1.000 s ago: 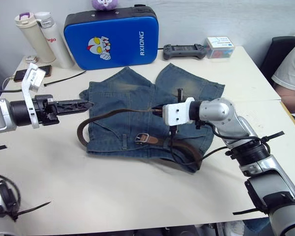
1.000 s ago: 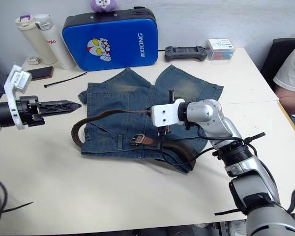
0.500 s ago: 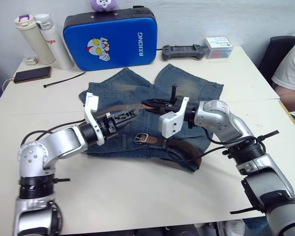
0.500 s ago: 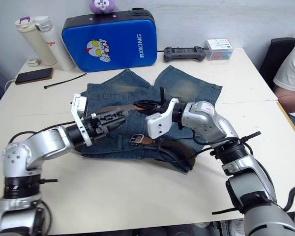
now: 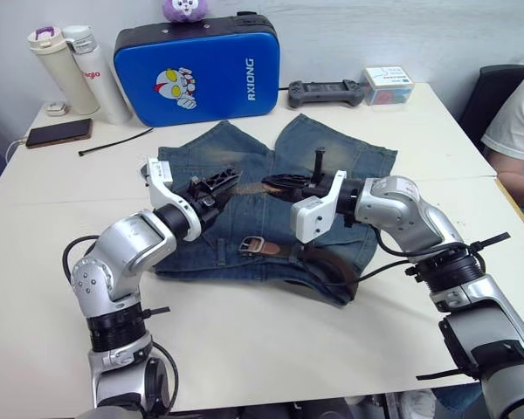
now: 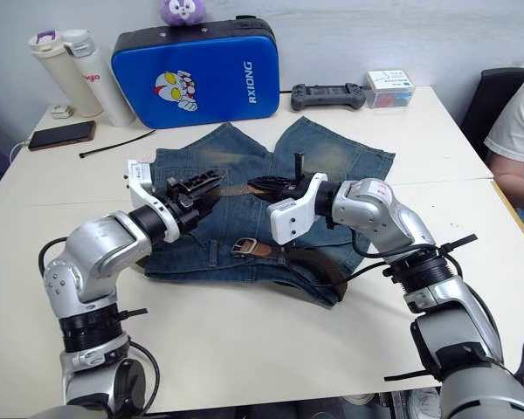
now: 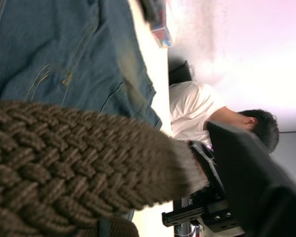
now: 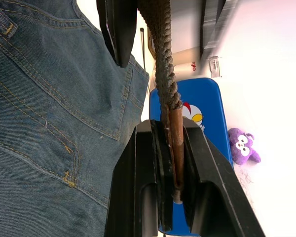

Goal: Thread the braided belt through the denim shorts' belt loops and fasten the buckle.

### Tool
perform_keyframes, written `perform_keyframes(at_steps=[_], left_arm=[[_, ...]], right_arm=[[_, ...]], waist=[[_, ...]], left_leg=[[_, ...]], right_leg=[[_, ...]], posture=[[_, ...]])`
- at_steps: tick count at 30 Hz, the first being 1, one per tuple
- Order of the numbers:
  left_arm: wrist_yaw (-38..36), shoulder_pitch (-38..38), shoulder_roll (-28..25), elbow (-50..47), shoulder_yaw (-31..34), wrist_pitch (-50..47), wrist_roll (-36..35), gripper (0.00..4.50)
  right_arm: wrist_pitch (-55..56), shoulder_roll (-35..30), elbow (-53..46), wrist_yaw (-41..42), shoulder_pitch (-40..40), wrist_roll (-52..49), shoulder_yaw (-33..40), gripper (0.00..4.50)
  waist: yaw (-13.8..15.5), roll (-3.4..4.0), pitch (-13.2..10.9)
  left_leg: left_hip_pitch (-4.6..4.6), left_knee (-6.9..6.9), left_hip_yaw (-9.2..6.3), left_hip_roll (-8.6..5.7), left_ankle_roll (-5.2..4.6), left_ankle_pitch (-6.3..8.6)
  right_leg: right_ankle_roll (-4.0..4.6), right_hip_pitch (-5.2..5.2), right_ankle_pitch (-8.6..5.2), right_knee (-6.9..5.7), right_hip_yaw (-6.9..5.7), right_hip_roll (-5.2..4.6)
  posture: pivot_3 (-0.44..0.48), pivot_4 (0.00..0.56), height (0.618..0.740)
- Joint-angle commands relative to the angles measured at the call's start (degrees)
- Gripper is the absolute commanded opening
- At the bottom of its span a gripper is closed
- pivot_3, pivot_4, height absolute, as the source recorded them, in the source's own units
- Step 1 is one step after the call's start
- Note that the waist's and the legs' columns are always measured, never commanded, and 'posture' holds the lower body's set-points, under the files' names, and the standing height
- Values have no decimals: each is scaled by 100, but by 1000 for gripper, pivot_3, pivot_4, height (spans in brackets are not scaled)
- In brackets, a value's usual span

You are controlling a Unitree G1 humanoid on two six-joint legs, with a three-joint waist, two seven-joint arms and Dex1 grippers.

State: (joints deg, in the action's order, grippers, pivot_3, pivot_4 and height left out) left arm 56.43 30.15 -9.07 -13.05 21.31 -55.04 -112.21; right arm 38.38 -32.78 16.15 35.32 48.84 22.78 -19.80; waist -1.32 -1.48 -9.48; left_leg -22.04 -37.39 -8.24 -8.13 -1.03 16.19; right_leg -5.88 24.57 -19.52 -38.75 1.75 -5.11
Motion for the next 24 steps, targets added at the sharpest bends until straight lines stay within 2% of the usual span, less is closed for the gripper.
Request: perform_keyframes(at_steps=[1,4,5,9,11,13,15,17,19,22,24], left_arm=[[181,68,82,-298,3,-27,-79,1708],[227,93,106,-261,57,-63,-79,277],[230,108,103,-240,83,-74,-79,51],[23,372,-281,140,460,-343,-79,51],[-168,554,-630,430,605,-618,-79,0],[-600,625,-1249,759,548,-1108,-79,0],[-1062,815,-1947,1258,628,-1546,-79,0],[-1643,817,-2964,1555,508,-2010,-79,0],[-2120,718,-3640,1635,317,-2274,-79,0],[-2786,408,-4322,1404,81,-2339,-79,0],[-2978,159,-4576,1086,19,-2139,-79,0]], right_arm=[[26,-96,-57,-58,183,-132,241,0],[-11,-89,-34,-15,219,-177,227,0],[-34,-77,-35,9,224,-204,224,0],[-275,3,-116,302,159,-612,231,0],[-416,62,-166,512,111,-1029,292,999],[-490,49,-187,634,121,-1154,295,1770],[-548,5,-210,789,143,-1288,300,2768],[-848,-21,-431,1197,274,-1755,354,3690],[-1387,-37,-681,1677,349,-2253,379,4447],[-3340,-252,-1430,2724,264,-3348,331,4447],[-4471,-491,-1953,3169,173,-3818,302,4447]], waist=[[0,0,0],[-7,0,0],[-6,0,0],[-7,-2,-1],[-14,-1,-1],[-36,-1,0],[-35,-1,-1],[-37,-2,-1],[-73,-5,-4],[-40,1,-3],[-16,2,-5]], left_leg=[[0,0,0,0,0,0],[0,1,3,3,0,0],[0,1,4,5,0,0],[1,1,8,10,1,1],[0,1,7,19,5,3],[1,1,9,27,10,6],[3,6,9,37,16,9],[2,10,4,41,18,11],[-1,16,6,46,22,13],[-1,23,2,50,21,14],[-1,25,-5,60,19,17]], right_leg=[[0,0,0,0,1,0],[0,0,0,1,4,4],[0,1,0,2,6,7],[0,0,0,5,12,15],[4,0,4,10,17,26],[5,1,5,12,22,37],[8,4,6,17,27,49],[10,7,6,19,25,54],[15,14,8,22,29,57],[16,9,8,35,28,56],[27,0,14,57,19,59]], posture=[[0,150,740],[0,150,740],[0,150,740],[0,150,740],[0,150,740],[0,150,740],[0,150,740],[0,150,740],[0,150,740],[0,150,740],[0,150,740]])
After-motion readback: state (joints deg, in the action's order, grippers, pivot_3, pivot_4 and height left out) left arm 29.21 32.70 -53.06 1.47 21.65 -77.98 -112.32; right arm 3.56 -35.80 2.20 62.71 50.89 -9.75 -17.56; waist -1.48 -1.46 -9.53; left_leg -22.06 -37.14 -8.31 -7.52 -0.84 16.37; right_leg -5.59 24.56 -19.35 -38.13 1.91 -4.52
